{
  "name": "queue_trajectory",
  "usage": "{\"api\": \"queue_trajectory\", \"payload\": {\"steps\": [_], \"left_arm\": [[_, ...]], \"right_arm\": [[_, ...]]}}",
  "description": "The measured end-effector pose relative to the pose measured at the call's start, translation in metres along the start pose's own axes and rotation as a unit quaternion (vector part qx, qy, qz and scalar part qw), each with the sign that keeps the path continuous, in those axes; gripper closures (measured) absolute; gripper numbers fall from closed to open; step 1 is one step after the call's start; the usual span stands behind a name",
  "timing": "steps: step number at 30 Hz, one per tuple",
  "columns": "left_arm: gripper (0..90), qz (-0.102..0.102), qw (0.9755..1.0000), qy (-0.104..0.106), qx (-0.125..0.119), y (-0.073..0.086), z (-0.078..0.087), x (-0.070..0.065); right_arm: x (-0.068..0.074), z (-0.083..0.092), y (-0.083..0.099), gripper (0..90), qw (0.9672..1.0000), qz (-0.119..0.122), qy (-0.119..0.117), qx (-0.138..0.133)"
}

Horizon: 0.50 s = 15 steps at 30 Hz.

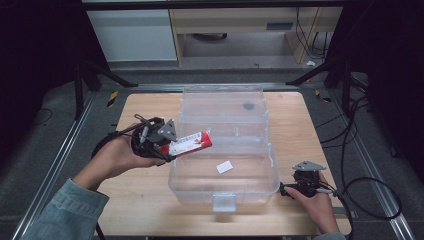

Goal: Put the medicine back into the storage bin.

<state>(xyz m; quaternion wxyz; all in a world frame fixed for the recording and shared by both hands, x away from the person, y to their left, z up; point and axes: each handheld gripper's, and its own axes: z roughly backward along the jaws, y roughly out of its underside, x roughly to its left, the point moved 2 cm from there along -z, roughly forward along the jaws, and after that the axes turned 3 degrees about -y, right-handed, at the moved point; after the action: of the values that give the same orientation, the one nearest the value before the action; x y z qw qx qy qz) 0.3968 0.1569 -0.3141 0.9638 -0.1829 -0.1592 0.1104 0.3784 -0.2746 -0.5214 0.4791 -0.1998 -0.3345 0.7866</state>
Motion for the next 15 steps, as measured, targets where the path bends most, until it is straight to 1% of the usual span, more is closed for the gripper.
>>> {"api": "queue_trajectory", "payload": {"steps": [4,14,15], "left_arm": [[51.3,-0.004,1.0,0.005,0.002,-0.007,-0.005,-0.001],[51.3,-0.013,0.9998,0.011,-0.008,-0.021,-0.011,-0.004],[51.3,-0.016,0.9997,0.015,-0.009,-0.025,-0.013,-0.005]], "right_arm": [[0.0,0.0,0.0,1.1,1.0,0.0,0.0,0.0],[0.0,0.0,0.0,1.2,1.0,-0.001,-0.001,0.001],[0.0,0.0,0.0,1.2,1.0,0.0,-0.001,0.001]]}}
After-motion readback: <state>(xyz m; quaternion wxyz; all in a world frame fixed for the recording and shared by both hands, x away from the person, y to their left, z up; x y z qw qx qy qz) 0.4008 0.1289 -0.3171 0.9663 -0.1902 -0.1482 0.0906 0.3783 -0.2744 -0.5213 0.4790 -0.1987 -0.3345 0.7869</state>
